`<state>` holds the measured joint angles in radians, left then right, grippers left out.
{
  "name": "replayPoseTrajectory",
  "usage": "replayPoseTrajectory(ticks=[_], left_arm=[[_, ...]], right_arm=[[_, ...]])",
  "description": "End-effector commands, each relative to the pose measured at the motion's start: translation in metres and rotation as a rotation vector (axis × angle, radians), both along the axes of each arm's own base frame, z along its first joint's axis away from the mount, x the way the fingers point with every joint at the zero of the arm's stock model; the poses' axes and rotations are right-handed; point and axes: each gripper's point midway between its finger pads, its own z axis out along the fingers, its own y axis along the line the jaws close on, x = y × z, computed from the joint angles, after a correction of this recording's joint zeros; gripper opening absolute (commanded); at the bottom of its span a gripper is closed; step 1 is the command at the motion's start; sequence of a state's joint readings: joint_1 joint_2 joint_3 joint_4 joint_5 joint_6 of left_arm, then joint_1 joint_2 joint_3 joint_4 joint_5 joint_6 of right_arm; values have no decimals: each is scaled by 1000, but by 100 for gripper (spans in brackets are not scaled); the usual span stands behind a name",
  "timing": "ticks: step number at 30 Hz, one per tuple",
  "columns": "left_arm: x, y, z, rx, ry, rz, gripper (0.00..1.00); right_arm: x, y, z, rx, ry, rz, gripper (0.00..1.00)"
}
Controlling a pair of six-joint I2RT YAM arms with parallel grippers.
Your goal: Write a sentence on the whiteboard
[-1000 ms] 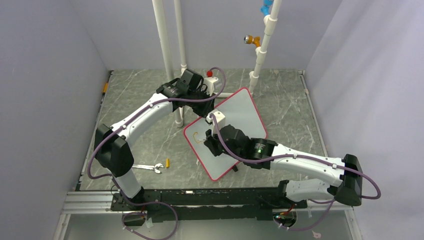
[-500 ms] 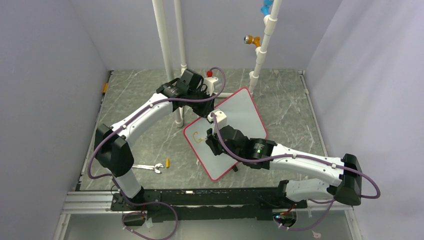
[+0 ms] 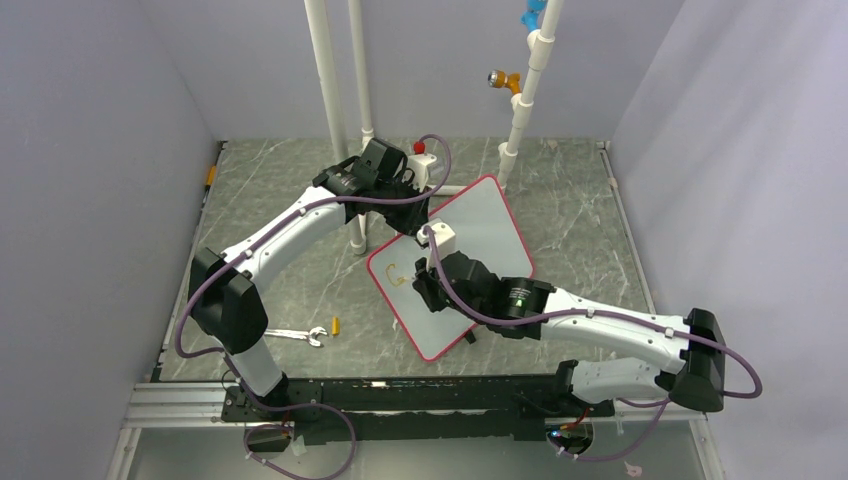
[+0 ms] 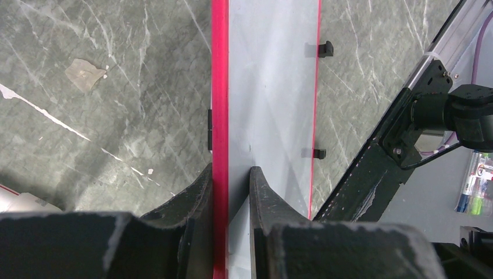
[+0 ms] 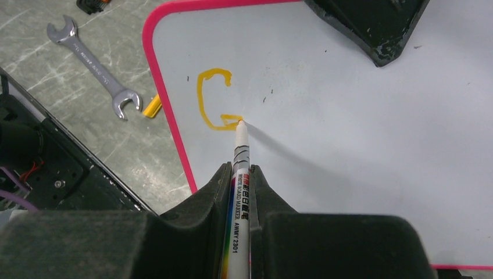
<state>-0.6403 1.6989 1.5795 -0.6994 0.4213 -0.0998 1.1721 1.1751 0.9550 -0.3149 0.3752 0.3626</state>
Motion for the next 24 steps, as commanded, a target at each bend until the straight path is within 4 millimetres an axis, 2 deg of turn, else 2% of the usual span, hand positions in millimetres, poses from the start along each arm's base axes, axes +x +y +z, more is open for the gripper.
replayPoseTrajectory(ticks=[1,7,10,13,19,21,24], left_arm=[[6,13,-22,137,-46,13,0],[6,14,-22,136,-53,15,0],[7,14,-21,133,-55,18,0],[6,14,-22,132,-41,27,0],[2,14,-23,147,-12,39,0],[1,14,-23,148,-13,41,0],[2,14,-25,146,-14,43,0]], right_arm=[[-7,-9,-12,-23,37,12,0],[-13,-9,-16,-19,62,29,0],[-13,-13,-11,-16,52,21,0],[-10,-15,7,13,21,13,0],[-11,-20,57,131,-58,28,0],[-8,-22,65,140,-84,15,0],[0,-23,63,118,-102,-4,0]])
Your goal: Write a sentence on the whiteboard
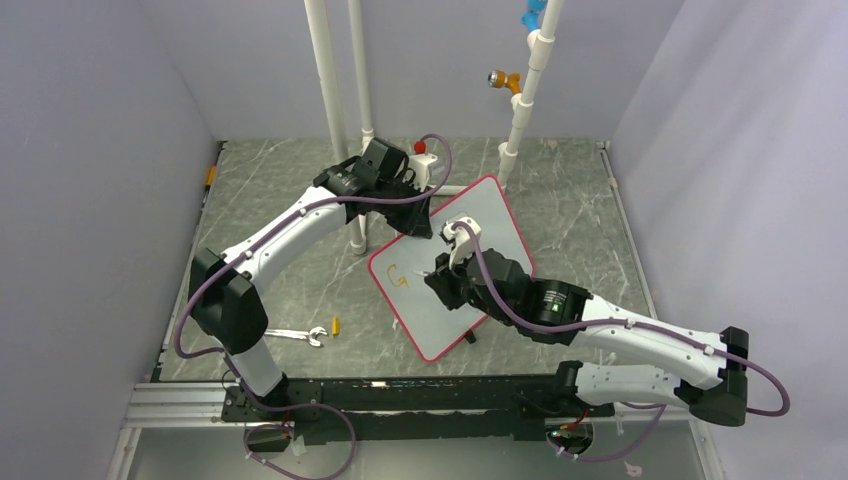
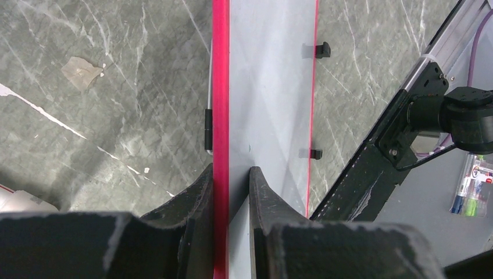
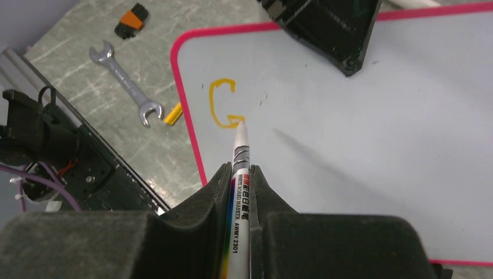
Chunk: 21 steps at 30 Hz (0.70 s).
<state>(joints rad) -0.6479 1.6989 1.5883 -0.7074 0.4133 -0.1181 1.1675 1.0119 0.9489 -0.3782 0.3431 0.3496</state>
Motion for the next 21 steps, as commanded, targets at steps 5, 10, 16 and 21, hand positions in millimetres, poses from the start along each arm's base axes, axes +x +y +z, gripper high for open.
replayPoseTrajectory(ticks=[5,10,16,21], left_arm=[[3,13,-25,123,-29,25,0],[2,14,-25,116,-42,20,0],[1,14,-27,124,-44,7,0],[1,14,-27,121,-45,4,0]], right_arm=[[25,8,20,48,-61,-50,0],[33,14,15,43,-56,-59,0],[42,21,12,33,-50,-53,0],[41,29,2,19,-27,-23,0]])
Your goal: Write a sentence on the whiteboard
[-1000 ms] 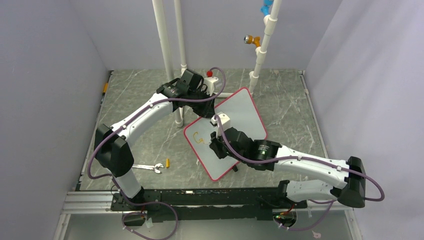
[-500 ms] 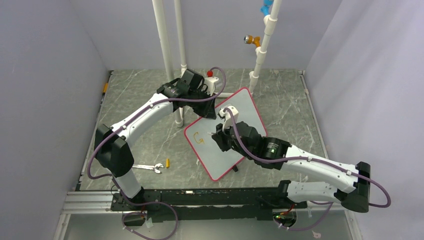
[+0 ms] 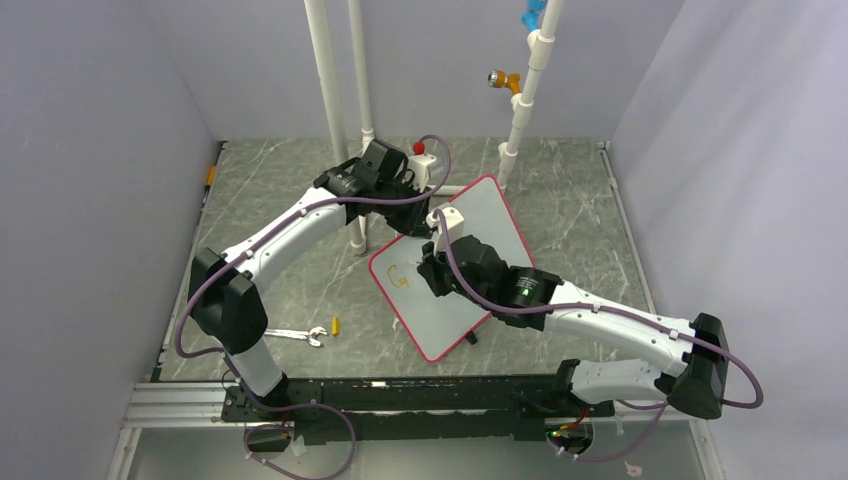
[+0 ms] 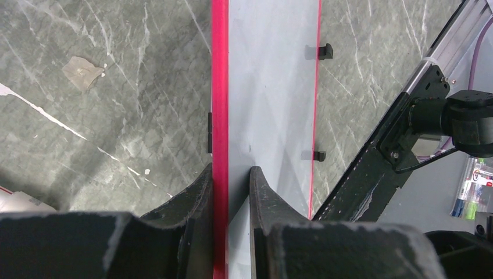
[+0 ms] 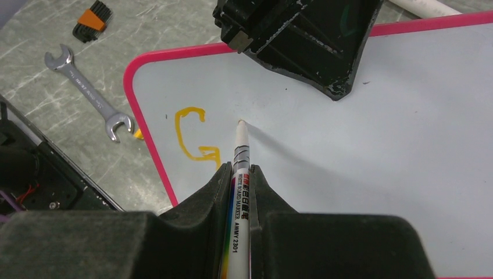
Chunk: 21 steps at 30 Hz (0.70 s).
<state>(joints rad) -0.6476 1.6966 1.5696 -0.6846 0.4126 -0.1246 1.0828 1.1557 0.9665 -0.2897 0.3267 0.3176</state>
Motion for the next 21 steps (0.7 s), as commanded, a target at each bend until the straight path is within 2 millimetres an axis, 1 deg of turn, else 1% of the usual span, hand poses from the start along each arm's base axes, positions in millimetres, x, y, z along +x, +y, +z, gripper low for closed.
replayPoseTrajectory(ticks=[1,9,17,21], left_arm=[[0,15,-23,127,-44,-2,0],[2,14,-24,133,-47,0,0],[4,15,-25,137,-47,4,0],[4,15,-23,135,-48,2,0]], right_arm=[[3,16,22,69,-26,39,0],[-5,16,8,54,14,63,0],[-15,1,-15,35,62,49,0],[-17,-5,-18,32,68,36,0]])
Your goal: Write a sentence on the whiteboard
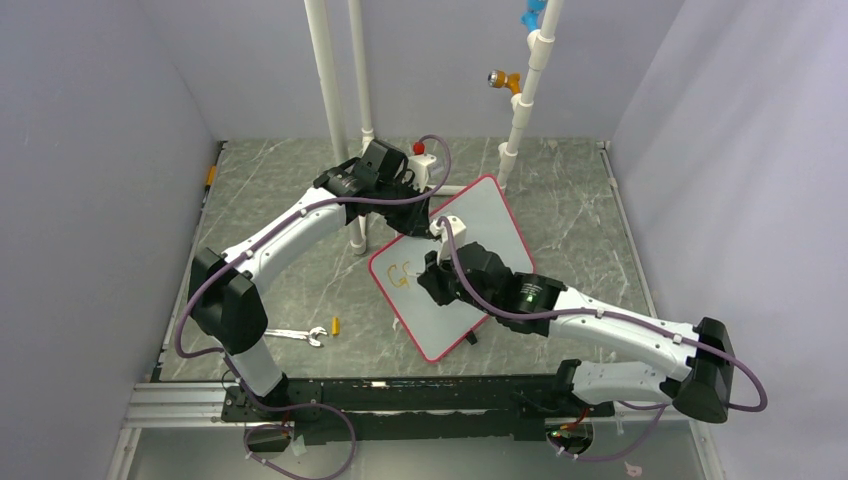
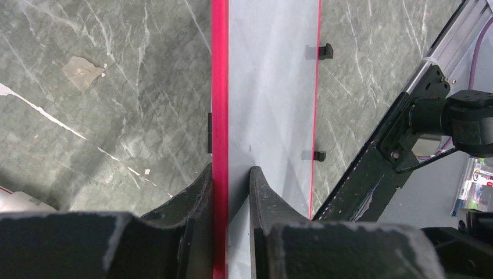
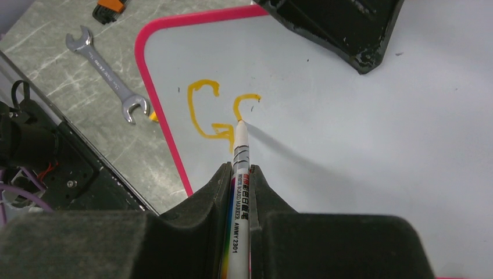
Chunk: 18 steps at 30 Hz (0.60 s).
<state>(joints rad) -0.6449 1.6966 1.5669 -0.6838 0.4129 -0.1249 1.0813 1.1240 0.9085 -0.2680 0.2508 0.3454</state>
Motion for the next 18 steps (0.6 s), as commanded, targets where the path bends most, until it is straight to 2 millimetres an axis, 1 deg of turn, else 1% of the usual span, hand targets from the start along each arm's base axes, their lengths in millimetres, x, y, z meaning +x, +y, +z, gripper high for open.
replayPoseTrajectory(ticks=[1,4,8,18], left_arm=[[3,14,-22,133,-51,-2,0],[3,14,-21,132,-53,-1,0],[3,14,-20,129,-54,-2,0],[1,13,-20,123,-51,-6,0]], right_arm=[[-2,-8,-7,-3,18,-21,0],[0,-11,-7,-14,14,-39,0],[8,-16,-1,-30,-13,-79,0],[23,-4,22,-41,-71,-89,0]])
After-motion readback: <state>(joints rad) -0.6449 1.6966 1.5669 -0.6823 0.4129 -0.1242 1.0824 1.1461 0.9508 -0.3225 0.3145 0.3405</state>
